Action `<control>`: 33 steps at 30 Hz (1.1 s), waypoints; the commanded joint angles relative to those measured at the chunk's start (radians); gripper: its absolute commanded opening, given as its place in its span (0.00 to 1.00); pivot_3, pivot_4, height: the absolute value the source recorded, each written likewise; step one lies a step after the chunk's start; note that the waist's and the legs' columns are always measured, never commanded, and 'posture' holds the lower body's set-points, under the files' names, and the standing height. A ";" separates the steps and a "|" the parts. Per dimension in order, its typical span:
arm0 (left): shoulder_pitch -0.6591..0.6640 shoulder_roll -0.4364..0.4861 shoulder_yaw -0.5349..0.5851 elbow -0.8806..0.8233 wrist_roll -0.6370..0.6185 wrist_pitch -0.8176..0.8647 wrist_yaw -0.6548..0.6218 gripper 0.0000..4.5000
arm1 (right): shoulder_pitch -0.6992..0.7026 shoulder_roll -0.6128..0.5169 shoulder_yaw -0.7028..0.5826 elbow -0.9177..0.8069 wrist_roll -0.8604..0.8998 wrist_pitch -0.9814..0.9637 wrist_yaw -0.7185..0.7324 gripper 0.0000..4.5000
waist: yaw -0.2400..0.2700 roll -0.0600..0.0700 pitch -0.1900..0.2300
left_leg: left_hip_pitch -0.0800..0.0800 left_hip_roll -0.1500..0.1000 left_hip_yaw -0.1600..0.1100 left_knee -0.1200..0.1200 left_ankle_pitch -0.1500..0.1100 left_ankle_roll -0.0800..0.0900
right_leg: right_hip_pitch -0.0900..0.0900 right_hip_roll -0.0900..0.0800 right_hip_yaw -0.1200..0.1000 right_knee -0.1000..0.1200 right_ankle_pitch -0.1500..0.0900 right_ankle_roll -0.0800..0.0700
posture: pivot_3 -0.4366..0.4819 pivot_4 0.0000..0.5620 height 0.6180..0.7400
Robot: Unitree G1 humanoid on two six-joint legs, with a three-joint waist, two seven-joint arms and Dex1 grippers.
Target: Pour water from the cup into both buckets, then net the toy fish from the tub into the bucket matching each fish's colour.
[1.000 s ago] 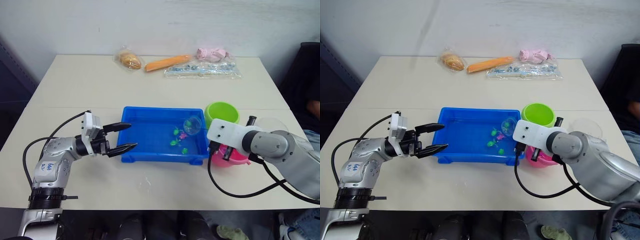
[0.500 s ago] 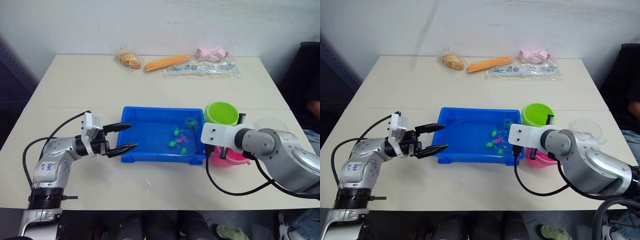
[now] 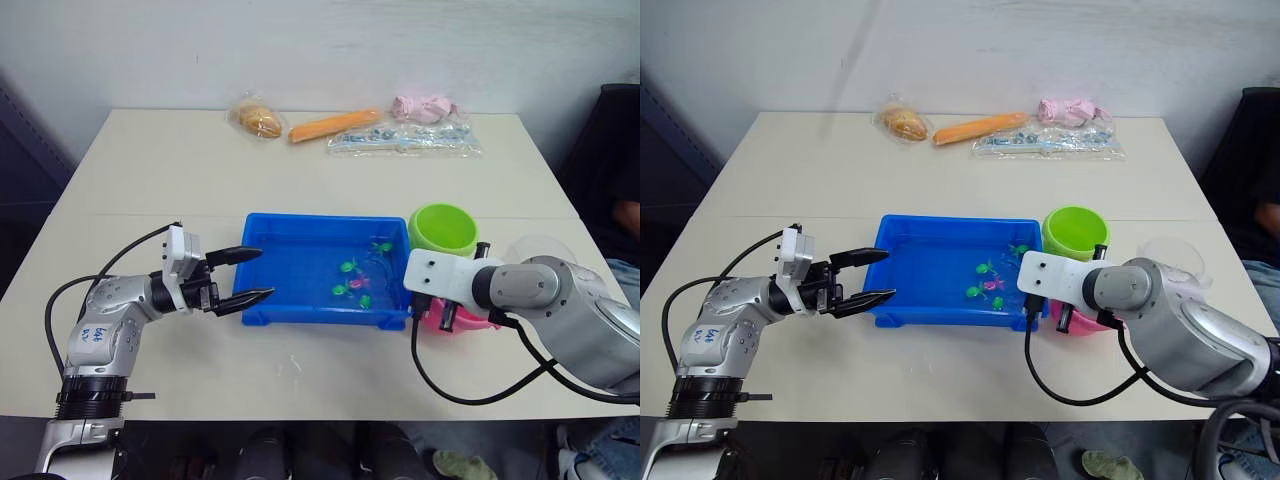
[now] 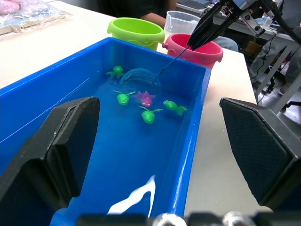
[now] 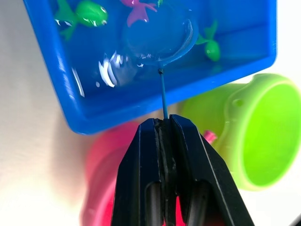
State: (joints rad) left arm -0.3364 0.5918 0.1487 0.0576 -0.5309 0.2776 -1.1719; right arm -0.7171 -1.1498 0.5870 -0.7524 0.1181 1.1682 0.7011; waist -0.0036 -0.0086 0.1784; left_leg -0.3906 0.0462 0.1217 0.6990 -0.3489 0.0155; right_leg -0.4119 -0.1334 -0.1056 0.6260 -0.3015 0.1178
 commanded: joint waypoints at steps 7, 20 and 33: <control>0.019 0.007 0.025 -0.036 -0.022 -0.006 0.008 0.98 | 0.067 0.134 -0.153 -0.003 0.106 0.162 -0.004 0.00 | -0.001 0.000 0.000 | 0.000 0.000 0.000 0.000 0.000 0.000 | 0.000 0.000 0.000 0.000 0.000 0.000 | 0.48 0.27 1.00; 0.036 0.014 0.032 -0.047 -0.026 -0.004 0.010 0.98 | 0.108 0.281 -0.226 0.055 0.123 0.196 -0.078 0.00 | -0.001 0.000 0.000 | 0.000 0.000 0.000 0.000 0.000 0.000 | 0.000 0.001 0.000 0.001 0.000 0.000 | 0.48 0.27 1.00; 0.033 0.015 0.029 -0.047 -0.026 -0.002 0.015 0.98 | 0.094 0.373 -0.221 0.127 0.126 0.167 -0.111 0.00 | -0.001 0.000 0.000 | 0.000 0.000 0.000 0.000 0.000 0.000 | 0.000 0.001 0.000 0.001 0.000 0.000 | 0.48 0.27 1.00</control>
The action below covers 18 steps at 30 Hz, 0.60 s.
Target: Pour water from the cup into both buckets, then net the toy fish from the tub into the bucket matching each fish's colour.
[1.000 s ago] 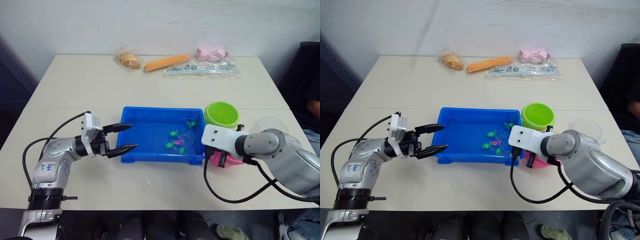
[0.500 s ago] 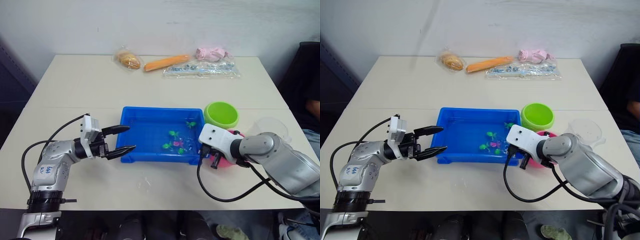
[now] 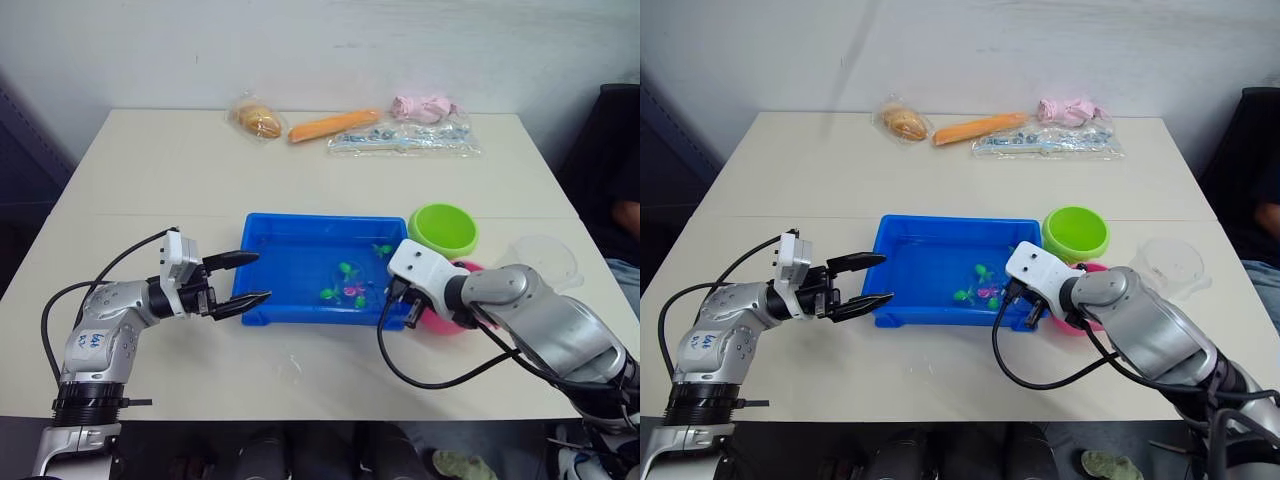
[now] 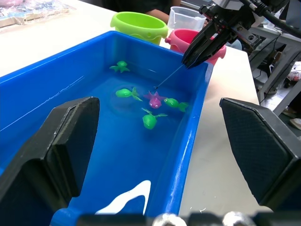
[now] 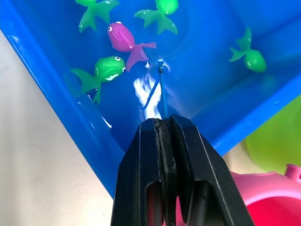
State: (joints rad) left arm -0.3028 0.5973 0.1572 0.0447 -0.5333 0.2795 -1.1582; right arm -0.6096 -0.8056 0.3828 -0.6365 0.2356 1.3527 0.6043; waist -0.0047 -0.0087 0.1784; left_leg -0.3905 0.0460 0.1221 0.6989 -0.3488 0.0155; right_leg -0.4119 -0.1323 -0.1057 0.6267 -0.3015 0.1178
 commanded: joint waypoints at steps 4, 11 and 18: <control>0.000 0.011 0.020 -0.038 -0.023 -0.002 0.003 0.98 | -0.023 0.033 -0.018 0.015 0.015 -0.015 -0.006 0.00 | 0.000 0.000 0.000 | 0.000 0.000 0.000 0.000 0.000 0.000 | 0.000 0.000 0.000 0.000 0.000 0.000 | 0.48 0.27 1.00; 0.000 0.014 0.021 -0.034 -0.021 -0.002 0.002 0.98 | -0.020 -0.038 -0.065 -0.008 0.057 0.001 0.056 0.00 | 0.000 0.000 0.000 | 0.000 0.000 0.000 0.000 0.000 0.000 | 0.000 0.000 0.000 0.000 0.000 0.000 | 0.48 0.27 1.00; 0.001 0.016 0.021 -0.033 -0.023 -0.005 -0.004 0.98 | -0.014 -0.045 -0.143 -0.034 0.136 0.014 0.113 0.00 | 0.000 0.000 0.000 | 0.000 0.000 0.000 0.000 0.000 0.000 | 0.000 0.000 0.000 0.000 0.000 0.000 | 0.48 0.27 1.00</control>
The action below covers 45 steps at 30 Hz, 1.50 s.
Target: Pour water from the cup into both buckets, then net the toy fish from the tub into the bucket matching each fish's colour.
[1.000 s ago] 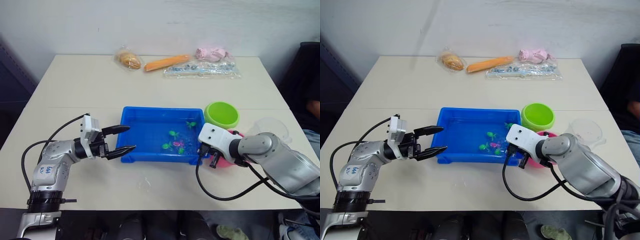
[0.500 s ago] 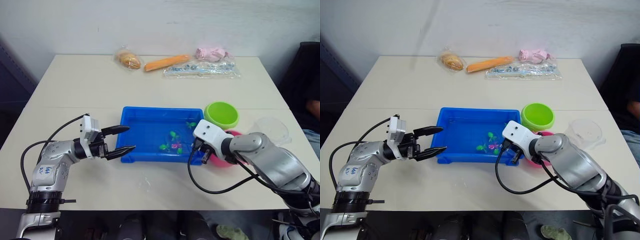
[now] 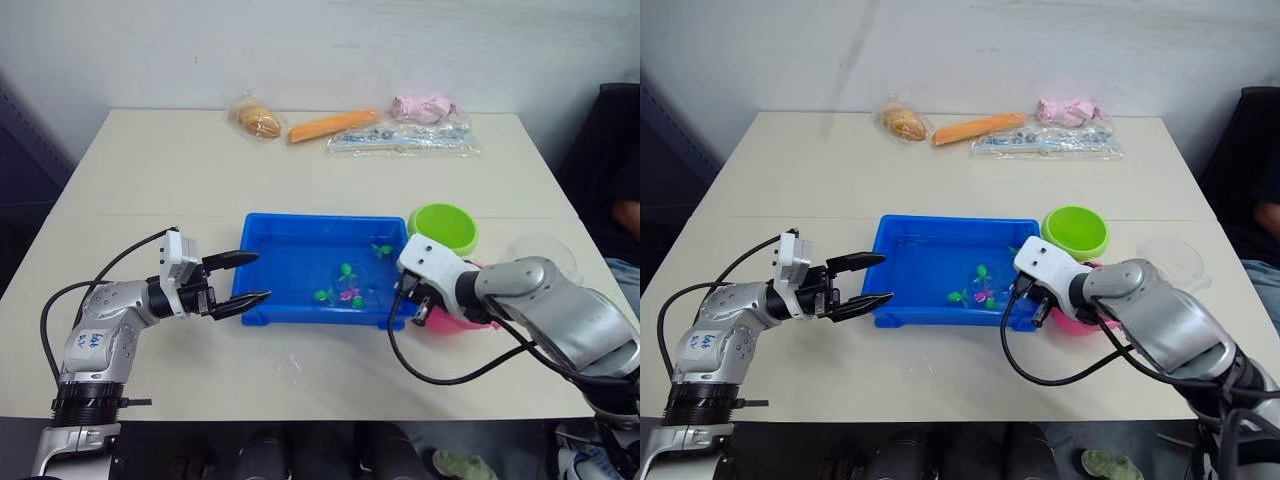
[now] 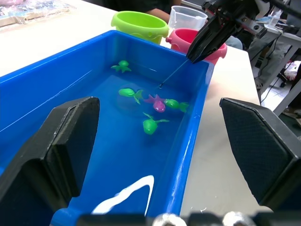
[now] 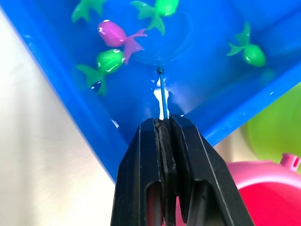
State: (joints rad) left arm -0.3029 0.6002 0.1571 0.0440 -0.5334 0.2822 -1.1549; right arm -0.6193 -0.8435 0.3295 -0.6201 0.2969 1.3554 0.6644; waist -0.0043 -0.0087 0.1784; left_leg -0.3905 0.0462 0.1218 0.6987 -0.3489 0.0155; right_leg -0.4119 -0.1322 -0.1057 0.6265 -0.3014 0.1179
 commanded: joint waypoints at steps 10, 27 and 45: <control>0.009 0.016 0.024 -0.044 -0.025 -0.004 -0.007 0.98 | 0.007 -0.010 -0.091 -0.051 0.110 -0.016 0.053 0.00 | 0.000 0.000 0.000 | 0.000 0.000 0.000 0.000 0.000 0.000 | 0.000 0.000 0.000 0.000 0.000 0.000 | 0.48 0.27 1.00; 0.019 0.014 0.025 -0.057 -0.029 -0.004 0.000 0.98 | -0.005 0.053 -0.003 0.050 0.085 -0.086 0.012 0.00 | 0.000 0.000 0.000 | 0.000 0.000 0.000 0.000 0.000 0.000 | 0.000 0.000 0.000 0.000 0.000 0.000 | 0.48 0.27 1.00; 0.032 0.028 0.034 -0.048 -0.031 -0.008 -0.006 0.98 | -0.047 0.117 0.032 0.120 0.012 -0.171 -0.052 0.00 | -0.001 0.000 0.000 | 0.000 0.000 0.000 0.000 0.000 0.000 | 0.000 0.000 0.000 0.000 0.000 0.000 | 0.48 0.27 1.00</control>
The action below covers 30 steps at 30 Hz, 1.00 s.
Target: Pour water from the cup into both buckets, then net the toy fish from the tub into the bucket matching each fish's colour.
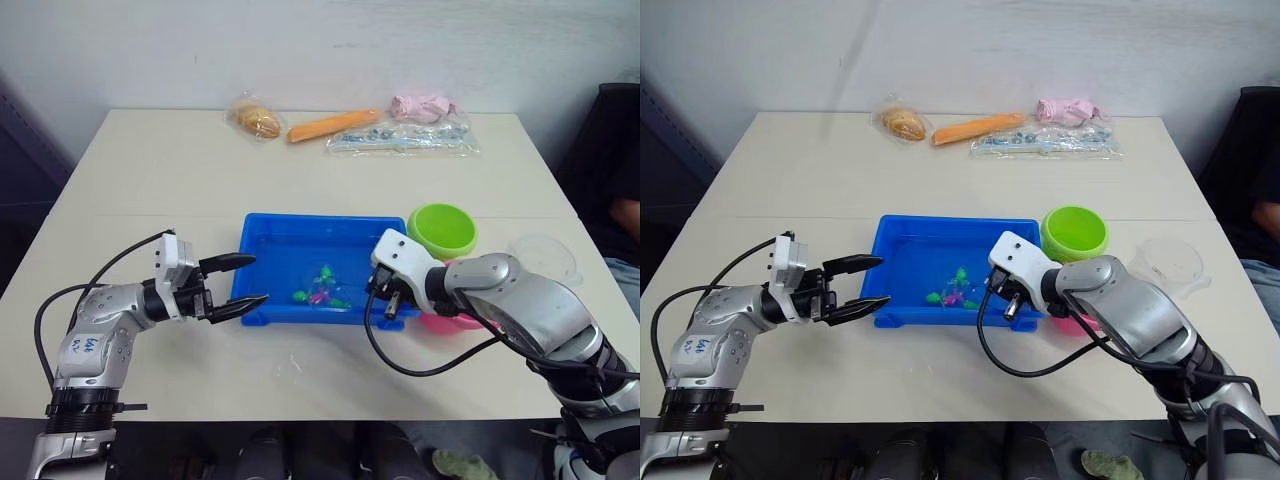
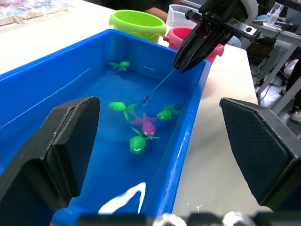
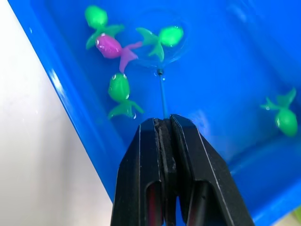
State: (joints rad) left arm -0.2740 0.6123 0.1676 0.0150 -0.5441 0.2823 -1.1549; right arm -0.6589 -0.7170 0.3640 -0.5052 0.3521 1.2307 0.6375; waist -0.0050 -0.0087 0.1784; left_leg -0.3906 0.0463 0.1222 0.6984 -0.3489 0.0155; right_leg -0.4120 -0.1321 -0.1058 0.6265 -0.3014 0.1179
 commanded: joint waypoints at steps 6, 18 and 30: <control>0.001 0.016 0.023 -0.020 -0.019 -0.004 -0.008 0.98 | -0.002 -0.041 0.026 0.019 -0.079 -0.080 -0.022 0.00 | 0.000 0.000 0.000 | 0.000 0.000 0.000 0.000 0.000 0.000 | 0.000 0.000 0.000 0.000 0.000 0.000 | 0.48 0.27 1.00; -0.002 0.017 0.024 -0.022 -0.018 0.001 -0.002 0.98 | 0.032 -0.152 -0.006 -0.020 -0.032 -0.080 0.091 0.00 | 0.000 0.000 0.000 | 0.000 0.000 0.000 0.000 0.000 0.000 | 0.000 0.000 0.000 0.000 0.000 0.000 | 0.48 0.27 1.00; 0.002 0.066 0.036 -0.007 -0.017 0.000 -0.049 0.98 | 0.013 -0.055 0.033 0.018 -0.028 -0.079 0.084 0.00 | -0.001 0.000 0.000 | 0.000 0.000 0.000 0.000 0.000 0.000 | 0.000 0.000 0.000 0.000 0.000 0.000 | 0.48 0.27 1.00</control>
State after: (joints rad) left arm -0.2729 0.6362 0.1766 0.0150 -0.5444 0.2851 -1.1617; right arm -0.6238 -0.8208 0.3883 -0.4947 0.3238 1.1576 0.7397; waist -0.0060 -0.0086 0.1784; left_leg -0.3905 0.0467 0.1222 0.6982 -0.3489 0.0154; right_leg -0.4121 -0.1322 -0.1058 0.6263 -0.3014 0.1179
